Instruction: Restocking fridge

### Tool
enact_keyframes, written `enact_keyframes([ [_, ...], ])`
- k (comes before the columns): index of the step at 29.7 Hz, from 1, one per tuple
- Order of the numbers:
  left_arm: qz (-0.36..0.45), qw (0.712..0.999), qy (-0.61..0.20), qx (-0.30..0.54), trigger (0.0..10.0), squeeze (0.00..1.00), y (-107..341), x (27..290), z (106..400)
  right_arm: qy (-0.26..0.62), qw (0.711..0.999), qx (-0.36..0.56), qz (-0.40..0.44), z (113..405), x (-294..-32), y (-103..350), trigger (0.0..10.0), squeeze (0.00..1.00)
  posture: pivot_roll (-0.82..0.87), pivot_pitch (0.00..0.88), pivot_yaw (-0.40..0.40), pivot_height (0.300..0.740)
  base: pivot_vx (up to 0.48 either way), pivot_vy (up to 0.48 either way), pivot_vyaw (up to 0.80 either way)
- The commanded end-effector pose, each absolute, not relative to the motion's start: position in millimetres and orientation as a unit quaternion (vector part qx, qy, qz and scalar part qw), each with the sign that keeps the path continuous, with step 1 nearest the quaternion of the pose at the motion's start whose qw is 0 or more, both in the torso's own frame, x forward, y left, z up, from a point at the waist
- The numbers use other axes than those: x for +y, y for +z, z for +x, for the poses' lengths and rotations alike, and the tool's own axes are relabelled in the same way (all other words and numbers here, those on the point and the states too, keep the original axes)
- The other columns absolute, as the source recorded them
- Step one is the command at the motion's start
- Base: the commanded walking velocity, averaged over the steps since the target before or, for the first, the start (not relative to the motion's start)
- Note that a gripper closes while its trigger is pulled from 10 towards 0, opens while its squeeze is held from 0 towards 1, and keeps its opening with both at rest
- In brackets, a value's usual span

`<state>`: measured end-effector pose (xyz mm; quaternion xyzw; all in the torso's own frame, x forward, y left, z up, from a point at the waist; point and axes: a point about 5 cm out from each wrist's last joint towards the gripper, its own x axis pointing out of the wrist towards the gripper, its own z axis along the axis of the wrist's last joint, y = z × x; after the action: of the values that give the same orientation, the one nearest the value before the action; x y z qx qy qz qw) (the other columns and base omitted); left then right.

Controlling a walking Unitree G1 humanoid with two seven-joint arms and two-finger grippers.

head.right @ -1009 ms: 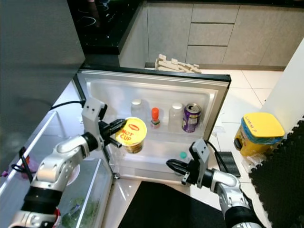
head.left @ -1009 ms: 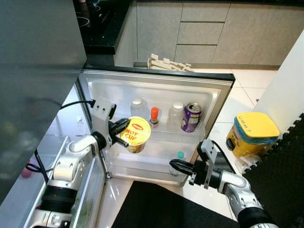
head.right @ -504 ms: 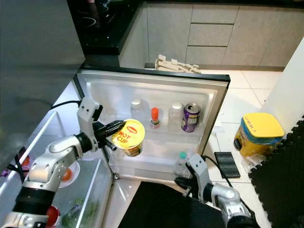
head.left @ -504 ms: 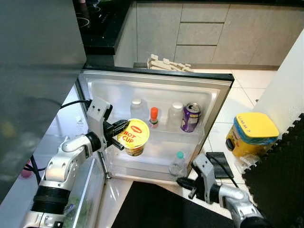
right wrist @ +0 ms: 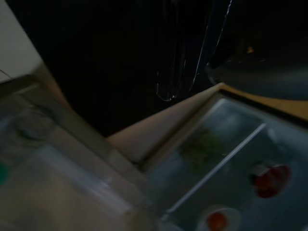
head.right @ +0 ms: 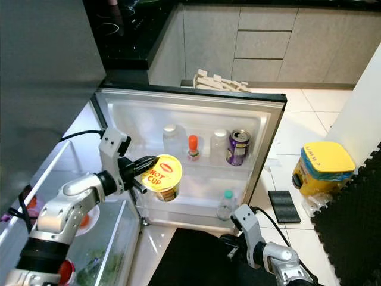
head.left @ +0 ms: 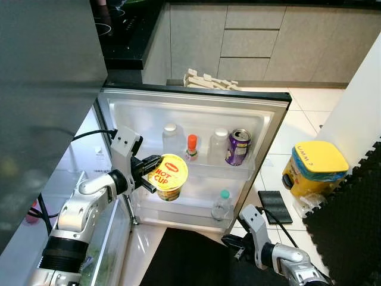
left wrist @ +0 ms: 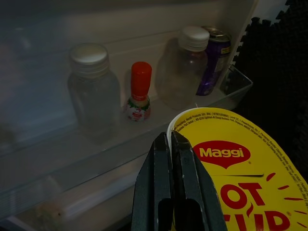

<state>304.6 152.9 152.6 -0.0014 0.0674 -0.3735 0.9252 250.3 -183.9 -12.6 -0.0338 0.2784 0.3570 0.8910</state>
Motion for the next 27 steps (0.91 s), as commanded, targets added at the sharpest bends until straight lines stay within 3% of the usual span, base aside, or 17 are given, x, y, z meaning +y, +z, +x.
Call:
enact_keyframes([
  [1, 0.002, 0.924, -0.375, 0.078, 10.0, 0.00, 148.5, 152.5, 303.3, 0.351, 0.889, 0.290, -0.046, 247.6, -184.3, -17.0, 10.0, 0.00, 0.06, 0.020, 0.004, 0.740, 0.000, 0.000, 0.00],
  [6, 0.002, 0.927, -0.369, 0.075, 10.0, 0.00, 149.0, 152.5, 304.7, 0.353, 0.886, 0.296, -0.048, 245.2, -183.5, -19.5, 10.0, 0.00, 0.06, 0.016, 0.004, 0.740, 0.000, 0.000, 0.00],
  [11, 0.002, 0.931, -0.359, 0.068, 10.0, 0.00, 150.7, 150.7, 307.5, 0.357, 0.885, 0.296, -0.047, 245.2, -181.6, -20.1, 10.0, 0.00, 0.06, 0.016, 0.004, 0.740, 0.000, 0.000, -0.80],
  [27, 0.008, 0.944, -0.327, 0.044, 10.0, 0.00, 158.3, 150.5, 317.0, 0.363, 0.885, 0.286, -0.052, 248.8, -174.0, -19.3, 10.0, 0.00, 0.06, 0.002, 0.008, 0.740, 0.000, 0.000, 0.00],
])
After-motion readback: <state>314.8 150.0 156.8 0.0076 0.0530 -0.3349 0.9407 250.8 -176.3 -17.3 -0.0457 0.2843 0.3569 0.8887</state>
